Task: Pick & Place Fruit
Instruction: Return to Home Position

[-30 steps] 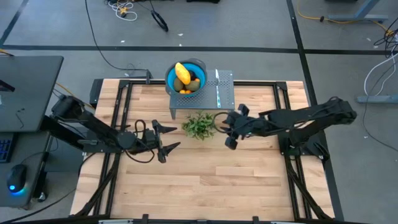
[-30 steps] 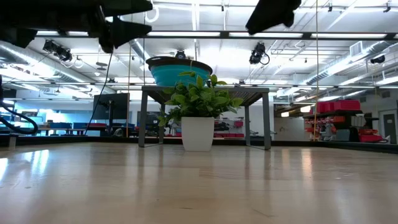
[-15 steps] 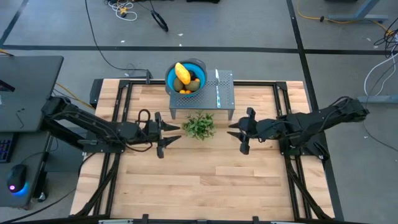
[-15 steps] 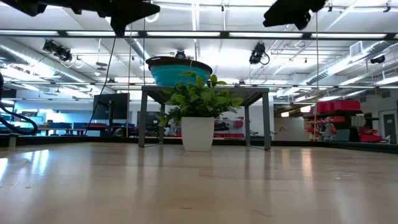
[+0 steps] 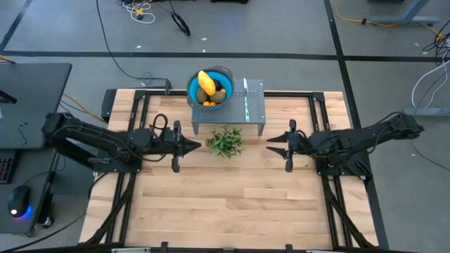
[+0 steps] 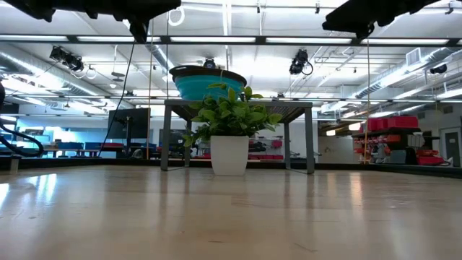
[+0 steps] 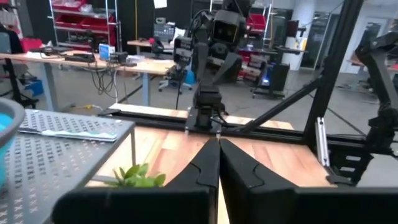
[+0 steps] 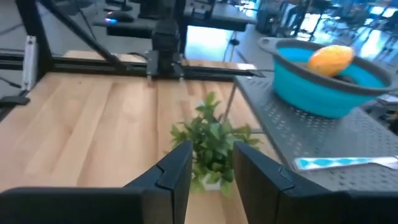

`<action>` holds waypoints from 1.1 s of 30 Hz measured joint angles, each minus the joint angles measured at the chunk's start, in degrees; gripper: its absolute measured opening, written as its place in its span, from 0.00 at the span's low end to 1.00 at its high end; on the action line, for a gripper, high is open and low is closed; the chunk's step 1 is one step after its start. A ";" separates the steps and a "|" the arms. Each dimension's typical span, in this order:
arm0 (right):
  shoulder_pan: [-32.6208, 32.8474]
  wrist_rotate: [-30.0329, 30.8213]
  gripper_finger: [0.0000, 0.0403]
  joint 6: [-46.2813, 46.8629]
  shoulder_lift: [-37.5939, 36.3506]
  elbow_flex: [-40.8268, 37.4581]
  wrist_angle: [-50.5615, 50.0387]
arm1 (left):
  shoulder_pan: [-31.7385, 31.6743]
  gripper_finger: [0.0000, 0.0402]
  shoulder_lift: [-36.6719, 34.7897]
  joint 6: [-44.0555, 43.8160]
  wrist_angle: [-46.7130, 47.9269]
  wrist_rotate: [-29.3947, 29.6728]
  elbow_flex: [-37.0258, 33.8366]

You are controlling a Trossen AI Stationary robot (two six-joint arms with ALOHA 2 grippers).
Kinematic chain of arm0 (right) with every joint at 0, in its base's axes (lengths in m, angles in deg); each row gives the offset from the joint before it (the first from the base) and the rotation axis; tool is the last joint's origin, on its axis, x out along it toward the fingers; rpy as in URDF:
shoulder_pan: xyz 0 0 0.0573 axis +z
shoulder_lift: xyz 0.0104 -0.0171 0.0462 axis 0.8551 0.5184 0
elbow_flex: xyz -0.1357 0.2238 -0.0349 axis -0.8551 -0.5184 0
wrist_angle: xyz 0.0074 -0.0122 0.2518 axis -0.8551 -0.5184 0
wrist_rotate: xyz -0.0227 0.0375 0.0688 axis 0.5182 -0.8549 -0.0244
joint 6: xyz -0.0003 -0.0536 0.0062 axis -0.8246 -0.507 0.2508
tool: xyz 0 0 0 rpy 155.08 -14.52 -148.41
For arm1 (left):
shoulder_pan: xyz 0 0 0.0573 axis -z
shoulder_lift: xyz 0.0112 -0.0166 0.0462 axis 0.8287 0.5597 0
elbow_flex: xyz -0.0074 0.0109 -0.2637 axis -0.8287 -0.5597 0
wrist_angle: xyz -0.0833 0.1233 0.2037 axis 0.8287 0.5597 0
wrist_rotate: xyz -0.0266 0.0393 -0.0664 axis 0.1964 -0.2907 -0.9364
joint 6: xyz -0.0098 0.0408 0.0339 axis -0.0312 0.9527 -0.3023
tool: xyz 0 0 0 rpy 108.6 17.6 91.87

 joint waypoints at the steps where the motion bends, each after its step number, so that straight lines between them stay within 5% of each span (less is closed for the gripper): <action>1: 0.00 0.60 0.31 0.01 -0.71 0.00 -0.74 | -0.25 0.02 0.00 0.17 0.17 0.04 0.00; 8: -0.11 0.07 0.24 0.21 -7.34 -0.07 -2.08 | -1.32 0.02 -2.40 1.50 4.33 -0.87 -0.02; 17: -0.11 -3.44 0.03 0.88 -18.35 -8.98 -0.92 | -2.68 0.02 -17.34 1.81 7.67 -1.38 -7.47; 22: -0.11 -10.58 0.02 -0.07 -23.16 -14.70 3.99 | -2.71 0.01 -25.09 1.97 7.19 -1.37 -13.89; 33: -4.36 -15.60 0.02 2.08 -30.24 -26.01 8.79 | -2.84 0.02 -39.34 3.55 6.71 -1.71 -25.12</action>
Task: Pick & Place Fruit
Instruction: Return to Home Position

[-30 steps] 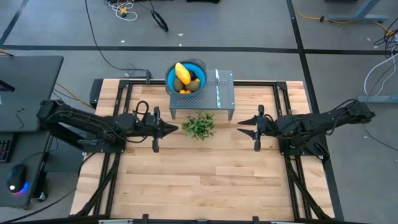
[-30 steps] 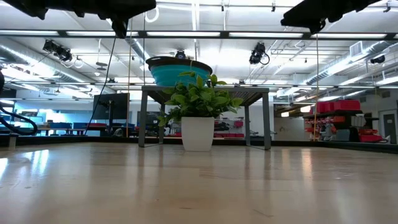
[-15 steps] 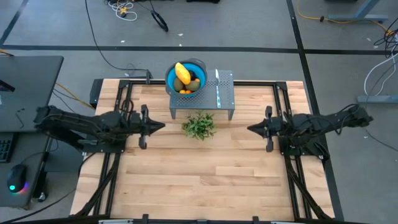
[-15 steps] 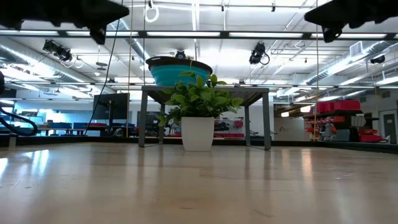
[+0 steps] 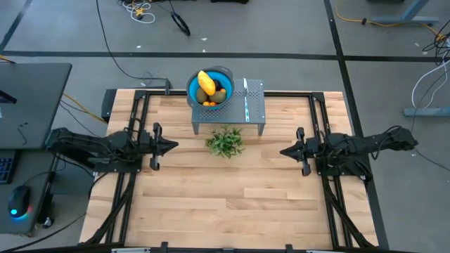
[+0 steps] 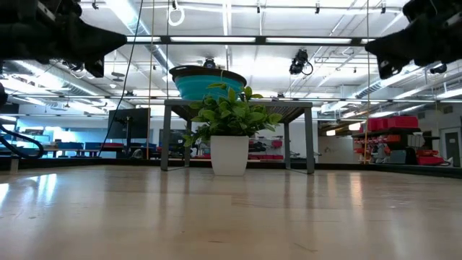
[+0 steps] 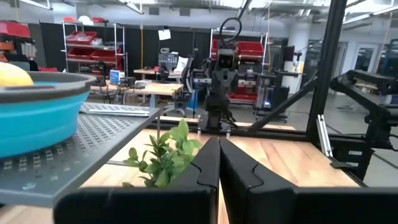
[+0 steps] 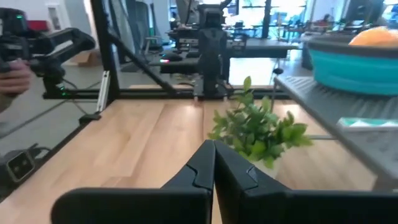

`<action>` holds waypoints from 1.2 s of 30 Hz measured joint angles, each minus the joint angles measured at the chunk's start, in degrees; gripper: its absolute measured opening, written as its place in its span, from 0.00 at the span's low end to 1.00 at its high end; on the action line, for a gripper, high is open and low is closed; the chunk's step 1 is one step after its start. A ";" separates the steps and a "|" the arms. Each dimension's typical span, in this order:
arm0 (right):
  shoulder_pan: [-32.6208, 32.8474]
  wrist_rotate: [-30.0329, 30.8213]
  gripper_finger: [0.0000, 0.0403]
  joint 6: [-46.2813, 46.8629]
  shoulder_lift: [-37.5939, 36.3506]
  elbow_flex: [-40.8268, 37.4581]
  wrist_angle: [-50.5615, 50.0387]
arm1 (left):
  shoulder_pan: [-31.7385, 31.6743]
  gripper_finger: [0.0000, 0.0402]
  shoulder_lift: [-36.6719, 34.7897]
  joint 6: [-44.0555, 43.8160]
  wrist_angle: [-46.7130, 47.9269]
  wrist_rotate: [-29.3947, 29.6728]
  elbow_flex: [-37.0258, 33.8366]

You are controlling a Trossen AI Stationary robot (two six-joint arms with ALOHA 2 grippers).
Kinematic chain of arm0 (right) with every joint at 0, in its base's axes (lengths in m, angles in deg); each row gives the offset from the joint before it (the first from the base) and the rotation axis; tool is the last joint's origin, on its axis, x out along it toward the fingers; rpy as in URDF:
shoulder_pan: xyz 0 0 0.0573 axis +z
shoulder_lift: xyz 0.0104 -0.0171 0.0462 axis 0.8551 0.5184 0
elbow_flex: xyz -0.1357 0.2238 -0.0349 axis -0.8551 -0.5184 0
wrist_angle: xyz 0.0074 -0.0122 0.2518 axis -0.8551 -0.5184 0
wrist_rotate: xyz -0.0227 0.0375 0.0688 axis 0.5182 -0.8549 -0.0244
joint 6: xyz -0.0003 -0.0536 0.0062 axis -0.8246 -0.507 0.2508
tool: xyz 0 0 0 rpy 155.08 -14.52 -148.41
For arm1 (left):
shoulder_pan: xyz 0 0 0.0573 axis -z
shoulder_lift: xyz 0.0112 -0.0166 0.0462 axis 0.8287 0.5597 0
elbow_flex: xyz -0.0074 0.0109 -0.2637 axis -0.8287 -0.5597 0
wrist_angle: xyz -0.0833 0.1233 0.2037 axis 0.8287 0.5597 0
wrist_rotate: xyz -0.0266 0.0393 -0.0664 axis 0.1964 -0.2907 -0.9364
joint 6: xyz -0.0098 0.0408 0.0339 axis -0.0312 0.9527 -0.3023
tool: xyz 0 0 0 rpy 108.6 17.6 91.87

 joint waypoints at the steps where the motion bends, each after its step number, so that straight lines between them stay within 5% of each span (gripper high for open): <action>1: -0.51 -1.08 0.02 0.11 -0.35 -0.96 0.66 | 0.00 0.02 -0.93 -0.03 -0.13 -0.02 -0.76; 10: -4.24 -2.85 0.02 0.71 -2.93 -8.76 5.83 | 0.00 0.02 -6.62 -0.94 3.59 -2.27 -2.00; 36: -5.80 -6.60 0.02 -0.87 -4.12 -8.76 6.24 | 0.00 0.04 -6.93 -1.83 7.37 0.62 -2.07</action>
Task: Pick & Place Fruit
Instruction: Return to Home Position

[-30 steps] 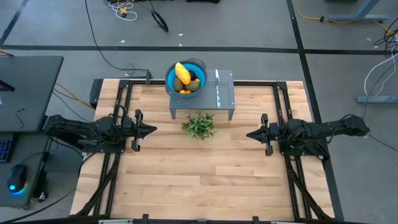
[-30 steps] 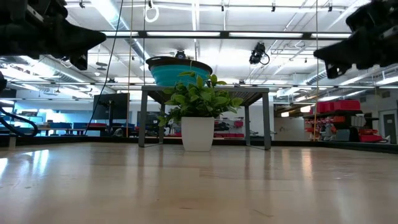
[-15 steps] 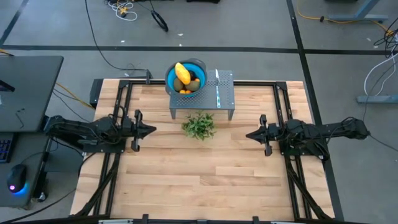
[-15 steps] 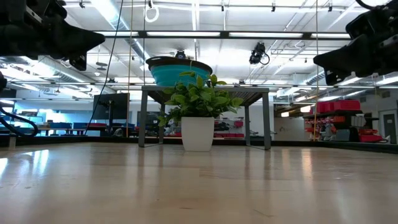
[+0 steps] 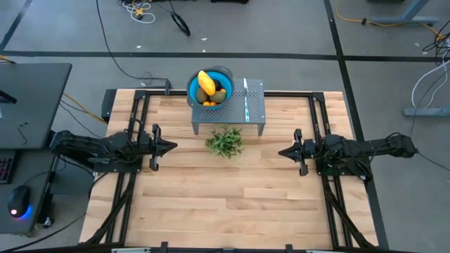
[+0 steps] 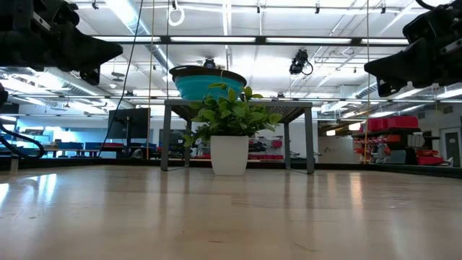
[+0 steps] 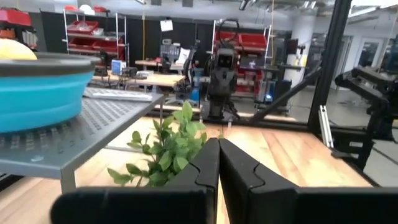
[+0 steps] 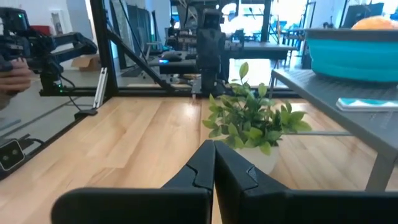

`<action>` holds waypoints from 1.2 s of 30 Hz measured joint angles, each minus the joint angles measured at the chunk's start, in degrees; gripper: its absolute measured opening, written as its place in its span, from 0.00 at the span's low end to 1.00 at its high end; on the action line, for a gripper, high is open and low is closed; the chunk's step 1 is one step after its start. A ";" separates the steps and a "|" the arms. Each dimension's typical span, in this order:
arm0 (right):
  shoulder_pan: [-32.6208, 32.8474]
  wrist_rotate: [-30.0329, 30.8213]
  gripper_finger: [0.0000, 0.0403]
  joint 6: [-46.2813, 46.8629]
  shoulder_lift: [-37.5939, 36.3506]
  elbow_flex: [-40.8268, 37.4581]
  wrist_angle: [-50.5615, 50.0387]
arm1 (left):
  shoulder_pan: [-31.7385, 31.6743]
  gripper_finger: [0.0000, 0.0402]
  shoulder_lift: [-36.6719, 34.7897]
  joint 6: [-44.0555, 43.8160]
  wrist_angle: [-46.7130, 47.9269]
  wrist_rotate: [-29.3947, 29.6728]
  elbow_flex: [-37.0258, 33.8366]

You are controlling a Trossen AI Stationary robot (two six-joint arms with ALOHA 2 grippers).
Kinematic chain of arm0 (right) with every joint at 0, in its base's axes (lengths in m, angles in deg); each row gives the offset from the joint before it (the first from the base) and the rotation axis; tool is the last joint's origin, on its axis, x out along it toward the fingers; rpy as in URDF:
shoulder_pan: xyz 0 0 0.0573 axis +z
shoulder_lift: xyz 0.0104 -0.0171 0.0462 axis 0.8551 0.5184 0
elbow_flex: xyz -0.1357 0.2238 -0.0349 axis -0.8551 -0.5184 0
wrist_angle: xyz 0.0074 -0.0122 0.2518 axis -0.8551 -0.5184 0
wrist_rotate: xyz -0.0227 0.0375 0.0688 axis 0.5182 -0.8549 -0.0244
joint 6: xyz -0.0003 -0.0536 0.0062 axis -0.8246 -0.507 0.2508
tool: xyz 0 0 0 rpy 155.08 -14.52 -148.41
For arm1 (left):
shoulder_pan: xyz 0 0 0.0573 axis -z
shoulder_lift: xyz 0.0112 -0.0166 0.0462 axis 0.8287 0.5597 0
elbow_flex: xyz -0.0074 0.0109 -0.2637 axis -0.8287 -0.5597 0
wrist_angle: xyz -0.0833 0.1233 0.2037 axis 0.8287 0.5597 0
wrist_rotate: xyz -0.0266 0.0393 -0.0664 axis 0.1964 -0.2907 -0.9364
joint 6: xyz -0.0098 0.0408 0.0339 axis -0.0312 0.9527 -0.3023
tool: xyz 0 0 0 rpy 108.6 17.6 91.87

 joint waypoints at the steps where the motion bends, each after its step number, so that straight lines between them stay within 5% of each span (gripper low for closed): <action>1: 0.02 0.03 0.02 -0.10 -0.38 0.00 -0.02 | 0.00 0.04 0.00 0.01 0.54 0.01 0.00; 12: 0.02 4.64 0.02 -1.83 -3.08 0.00 -7.58 | 0.00 0.04 -1.66 1.12 5.36 0.76 0.00; 19: 0.03 1.85 0.02 -1.89 -3.15 0.00 -7.34 | 0.00 0.01 -1.75 3.56 5.18 -1.03 0.00; 29: 0.00 14.95 0.02 -2.08 -2.82 0.00 -5.97 | 0.00 0.07 -1.73 9.29 4.57 -0.55 -0.02; 36: 0.09 14.17 0.02 -1.35 -2.82 0.00 -6.11 | 0.00 0.03 -1.70 5.05 7.52 3.52 -0.02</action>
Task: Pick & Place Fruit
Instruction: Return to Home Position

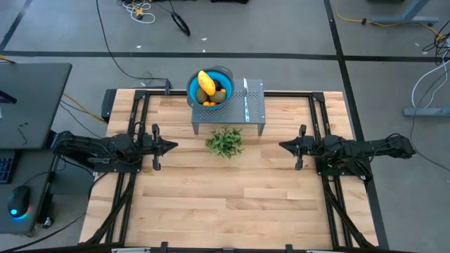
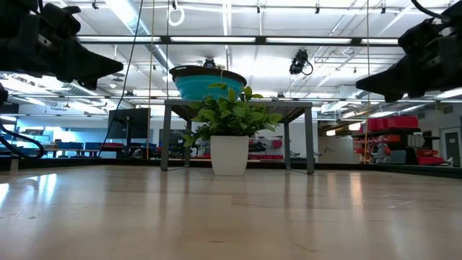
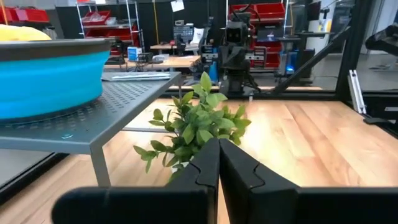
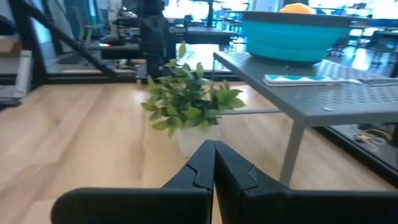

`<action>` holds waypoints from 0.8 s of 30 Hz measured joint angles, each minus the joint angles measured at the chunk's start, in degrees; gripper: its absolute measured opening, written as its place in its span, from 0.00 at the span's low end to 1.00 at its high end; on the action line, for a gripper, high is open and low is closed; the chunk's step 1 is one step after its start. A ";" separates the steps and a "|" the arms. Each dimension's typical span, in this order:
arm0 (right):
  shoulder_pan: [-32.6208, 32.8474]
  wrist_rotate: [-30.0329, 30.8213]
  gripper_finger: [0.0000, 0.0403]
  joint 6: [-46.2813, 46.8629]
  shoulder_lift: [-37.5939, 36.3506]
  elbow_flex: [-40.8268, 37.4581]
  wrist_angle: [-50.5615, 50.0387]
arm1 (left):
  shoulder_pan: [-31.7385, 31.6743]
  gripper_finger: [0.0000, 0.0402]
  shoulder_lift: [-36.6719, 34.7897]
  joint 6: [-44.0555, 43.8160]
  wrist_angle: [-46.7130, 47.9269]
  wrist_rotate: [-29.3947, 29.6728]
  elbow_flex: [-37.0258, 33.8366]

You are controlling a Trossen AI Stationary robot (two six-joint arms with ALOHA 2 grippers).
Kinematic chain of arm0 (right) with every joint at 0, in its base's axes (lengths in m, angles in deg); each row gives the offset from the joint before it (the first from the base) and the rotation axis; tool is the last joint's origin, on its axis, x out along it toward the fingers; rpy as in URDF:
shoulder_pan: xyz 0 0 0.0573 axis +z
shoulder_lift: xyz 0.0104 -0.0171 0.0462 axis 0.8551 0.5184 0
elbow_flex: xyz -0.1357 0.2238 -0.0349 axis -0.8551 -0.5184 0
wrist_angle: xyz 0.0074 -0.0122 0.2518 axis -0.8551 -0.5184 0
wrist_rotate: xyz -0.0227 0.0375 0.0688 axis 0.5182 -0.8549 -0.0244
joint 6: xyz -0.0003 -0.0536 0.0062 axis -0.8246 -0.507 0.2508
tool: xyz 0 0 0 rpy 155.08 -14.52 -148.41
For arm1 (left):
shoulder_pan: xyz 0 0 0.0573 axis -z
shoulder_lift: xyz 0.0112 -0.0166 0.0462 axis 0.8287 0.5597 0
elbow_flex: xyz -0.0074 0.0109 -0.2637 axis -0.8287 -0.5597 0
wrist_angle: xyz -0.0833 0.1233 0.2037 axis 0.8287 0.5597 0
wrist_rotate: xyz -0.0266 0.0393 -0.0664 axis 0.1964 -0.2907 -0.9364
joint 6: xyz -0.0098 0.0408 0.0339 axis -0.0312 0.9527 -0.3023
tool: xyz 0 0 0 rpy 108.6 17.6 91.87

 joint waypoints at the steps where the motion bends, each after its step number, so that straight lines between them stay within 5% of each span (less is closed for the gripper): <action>1: 0.00 -0.77 0.02 0.18 0.00 0.00 0.08 | 0.00 0.03 0.00 -0.24 0.00 0.02 0.00; 7: 0.00 -8.28 0.02 -2.39 0.00 0.00 -0.64 | 0.00 0.03 -0.02 -1.53 -0.01 -0.07 -0.02; 24: 0.00 -6.00 0.02 -2.71 0.00 0.00 -0.60 | 0.00 0.06 0.00 -0.48 -0.02 -0.11 -0.04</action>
